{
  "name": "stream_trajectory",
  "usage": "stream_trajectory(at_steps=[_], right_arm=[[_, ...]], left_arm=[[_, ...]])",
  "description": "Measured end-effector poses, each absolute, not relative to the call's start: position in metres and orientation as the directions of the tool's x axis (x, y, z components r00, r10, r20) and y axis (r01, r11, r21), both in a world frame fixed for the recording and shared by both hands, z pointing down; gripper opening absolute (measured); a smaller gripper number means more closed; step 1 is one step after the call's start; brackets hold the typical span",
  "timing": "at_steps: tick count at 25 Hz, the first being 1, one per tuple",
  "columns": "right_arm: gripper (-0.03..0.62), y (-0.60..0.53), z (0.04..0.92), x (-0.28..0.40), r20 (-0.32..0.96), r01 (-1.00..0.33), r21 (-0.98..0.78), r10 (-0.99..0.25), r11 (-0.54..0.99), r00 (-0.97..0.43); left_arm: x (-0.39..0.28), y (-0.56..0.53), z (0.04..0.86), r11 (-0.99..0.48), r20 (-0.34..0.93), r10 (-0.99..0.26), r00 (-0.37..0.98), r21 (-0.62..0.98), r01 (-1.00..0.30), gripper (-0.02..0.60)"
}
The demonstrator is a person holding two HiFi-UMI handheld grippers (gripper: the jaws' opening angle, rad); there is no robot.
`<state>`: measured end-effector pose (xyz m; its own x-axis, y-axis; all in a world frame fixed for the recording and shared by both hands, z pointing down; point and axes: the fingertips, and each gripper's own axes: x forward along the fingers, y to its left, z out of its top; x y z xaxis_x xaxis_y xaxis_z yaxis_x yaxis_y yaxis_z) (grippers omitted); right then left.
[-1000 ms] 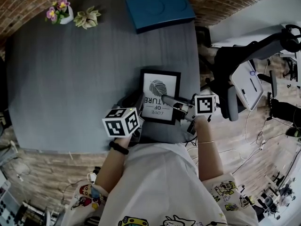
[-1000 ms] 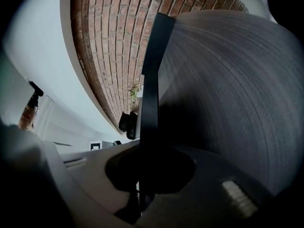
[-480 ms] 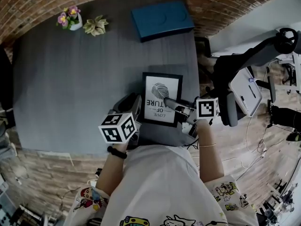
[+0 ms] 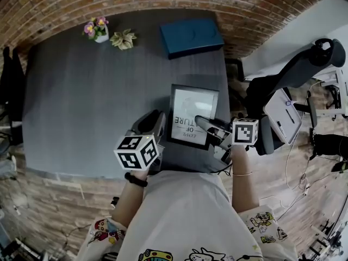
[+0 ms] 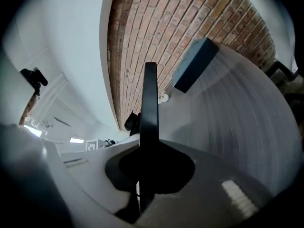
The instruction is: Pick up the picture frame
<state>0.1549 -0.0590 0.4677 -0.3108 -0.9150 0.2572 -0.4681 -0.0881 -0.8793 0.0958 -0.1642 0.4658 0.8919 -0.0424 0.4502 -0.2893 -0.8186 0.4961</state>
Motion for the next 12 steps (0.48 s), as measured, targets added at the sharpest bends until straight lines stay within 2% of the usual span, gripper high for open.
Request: stream_trajectory(at_steps=[5,12], right_arm=[[0.012,-0.057,0.442,0.154,0.238,-0.531,-0.845,-0.934,-0.064,-0.267],[0.012,-0.055,0.409,0.154,0.248,-0.683,-0.729,-0.947,-0.043,-0.206]], left_arm=[[0.087,-0.163,0.438,-0.837,0.396,-0.07,0.915,0.476,-0.27,0.08],[0.071,-0.165,0.406,-0.879,0.355,-0.117,0.928,0.398,-0.263,0.064]])
